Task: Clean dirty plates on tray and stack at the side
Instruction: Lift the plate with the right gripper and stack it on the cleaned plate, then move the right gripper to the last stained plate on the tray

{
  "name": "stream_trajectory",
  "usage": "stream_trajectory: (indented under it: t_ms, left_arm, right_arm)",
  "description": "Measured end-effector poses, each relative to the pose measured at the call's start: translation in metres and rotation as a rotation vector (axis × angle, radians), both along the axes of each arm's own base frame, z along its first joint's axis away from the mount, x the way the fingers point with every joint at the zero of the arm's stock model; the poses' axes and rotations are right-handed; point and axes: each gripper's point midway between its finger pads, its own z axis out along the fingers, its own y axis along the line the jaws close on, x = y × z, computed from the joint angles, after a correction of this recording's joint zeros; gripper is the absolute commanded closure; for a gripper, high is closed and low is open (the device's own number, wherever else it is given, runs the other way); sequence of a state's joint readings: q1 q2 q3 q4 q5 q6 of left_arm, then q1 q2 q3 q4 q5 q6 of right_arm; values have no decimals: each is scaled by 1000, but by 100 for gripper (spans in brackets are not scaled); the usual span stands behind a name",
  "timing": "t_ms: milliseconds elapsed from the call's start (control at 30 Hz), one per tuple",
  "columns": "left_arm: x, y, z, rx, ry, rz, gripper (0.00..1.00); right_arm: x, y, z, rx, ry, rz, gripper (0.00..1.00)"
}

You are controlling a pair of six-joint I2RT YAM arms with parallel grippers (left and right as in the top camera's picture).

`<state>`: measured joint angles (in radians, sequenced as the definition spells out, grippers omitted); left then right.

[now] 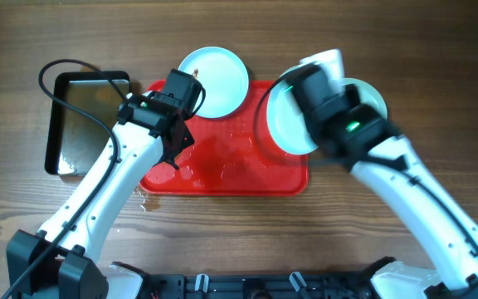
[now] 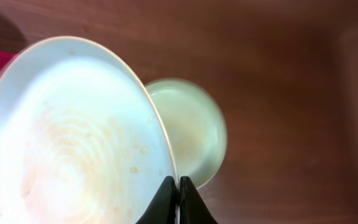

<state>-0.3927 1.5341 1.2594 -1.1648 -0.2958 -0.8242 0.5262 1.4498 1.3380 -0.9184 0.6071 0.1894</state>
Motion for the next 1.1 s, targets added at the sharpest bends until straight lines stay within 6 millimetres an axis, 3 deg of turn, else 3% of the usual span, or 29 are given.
stream_trajectory:
  t_ms: [67,167,200,267,333,400,433,467,500,567,667,767,800,1000,1067,1100]
  left_arm:
    - [0,0,0,0,-1,0,96]
    - [0,0,0,0,-1,0,96]
    - [0,0,0,0,-1,0,96]
    - [0,0,0,-1,-1,0,96]
    - [1,0,0,-1,-2,0,96]
    - [1,0,0,-2,-5,0,96]
    - [1,-1,0,-2,-4,0,96]
    - [1,0,0,-2,-5,0,96]
    - [1,0,0,-2,-5,0,96]
    - [1,0,0,-2,-5,0,96]
    - [1,-1,0,-2,-5,0,96]
    - [2,-1,0,-4,-8,0,96]
    - [2,-1,0,-4,-9,0,96]
    - [4,-2,0,-9,-14,0,96]
    - [4,-2,0,-10,-15,0,96]
    - [4,-2,0,-10,-14,0,96]
  right_arm:
    - [10,-39,-16,187,71,-118,96]
    - [17,-89,-25,361,80,-259,96]
    - [20,-118,-33,420,63,-333,96]
    - [17,-147,-53,456,58,-412,95]
    - [18,-163,-73,481,55,-462,96]
    - [19,-168,-91,494,78,-495,71]
    - [19,-169,-100,498,98,-505,45]
    - [20,-168,-108,505,114,-515,9]
    - [20,-167,-116,511,133,-523,0]
    - [20,-163,-129,534,173,-524,0]
    - [27,-132,-129,688,203,-422,0]
    - [44,-73,-108,937,208,-164,0]
    - [43,-46,-100,997,233,-71,0]
    - [29,105,-58,996,336,346,0]
    - [40,145,-47,976,329,433,2]
    - [48,156,-48,961,312,443,8]
